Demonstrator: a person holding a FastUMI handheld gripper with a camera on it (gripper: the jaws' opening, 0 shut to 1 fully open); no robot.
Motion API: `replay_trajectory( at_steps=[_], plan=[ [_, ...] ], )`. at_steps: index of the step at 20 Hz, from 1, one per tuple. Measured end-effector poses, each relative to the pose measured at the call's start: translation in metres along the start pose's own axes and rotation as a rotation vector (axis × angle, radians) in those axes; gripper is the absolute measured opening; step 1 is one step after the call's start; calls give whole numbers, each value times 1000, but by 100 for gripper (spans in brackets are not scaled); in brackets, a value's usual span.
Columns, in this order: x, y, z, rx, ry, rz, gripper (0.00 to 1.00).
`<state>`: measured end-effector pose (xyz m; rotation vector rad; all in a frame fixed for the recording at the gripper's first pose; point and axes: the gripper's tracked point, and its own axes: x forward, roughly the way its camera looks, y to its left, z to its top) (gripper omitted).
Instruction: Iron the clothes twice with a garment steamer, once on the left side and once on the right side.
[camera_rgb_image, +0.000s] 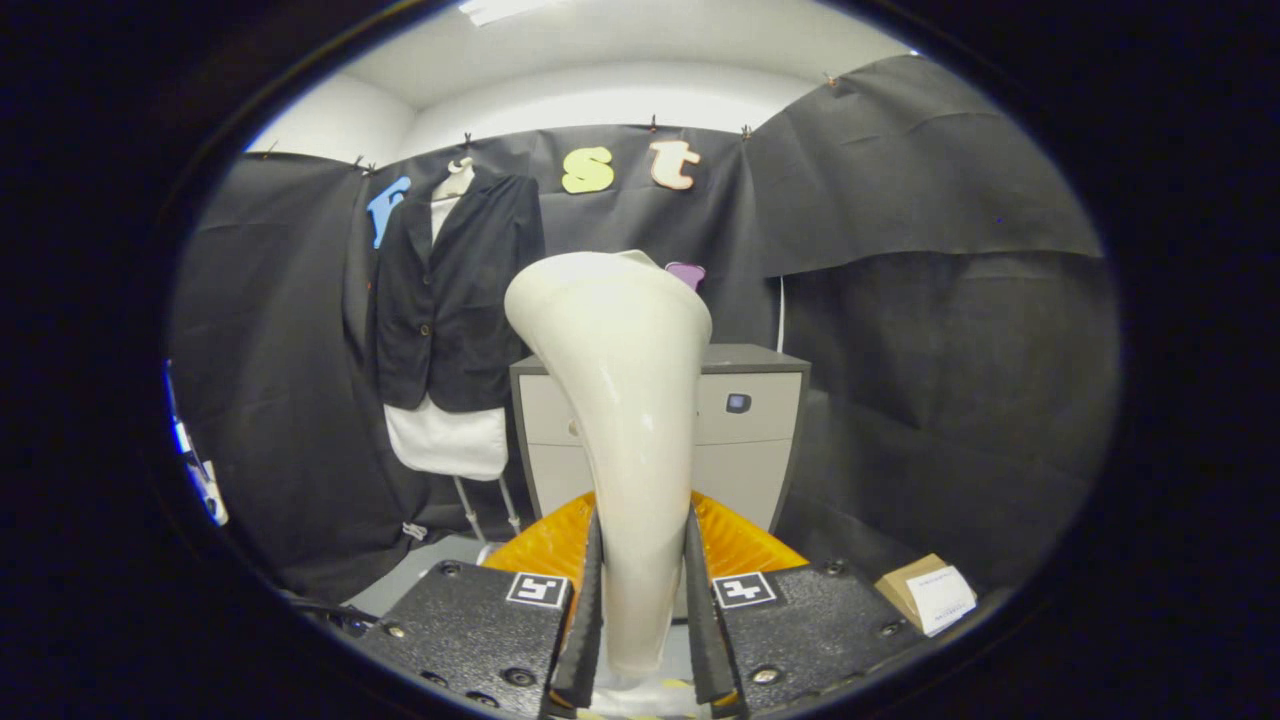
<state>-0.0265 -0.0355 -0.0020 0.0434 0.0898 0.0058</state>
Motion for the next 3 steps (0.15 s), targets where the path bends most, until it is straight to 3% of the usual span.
replay_trajectory(
  at_steps=[3],
  plan=[
    [-3,-2,-2,5,4,0,39]
  ],
)
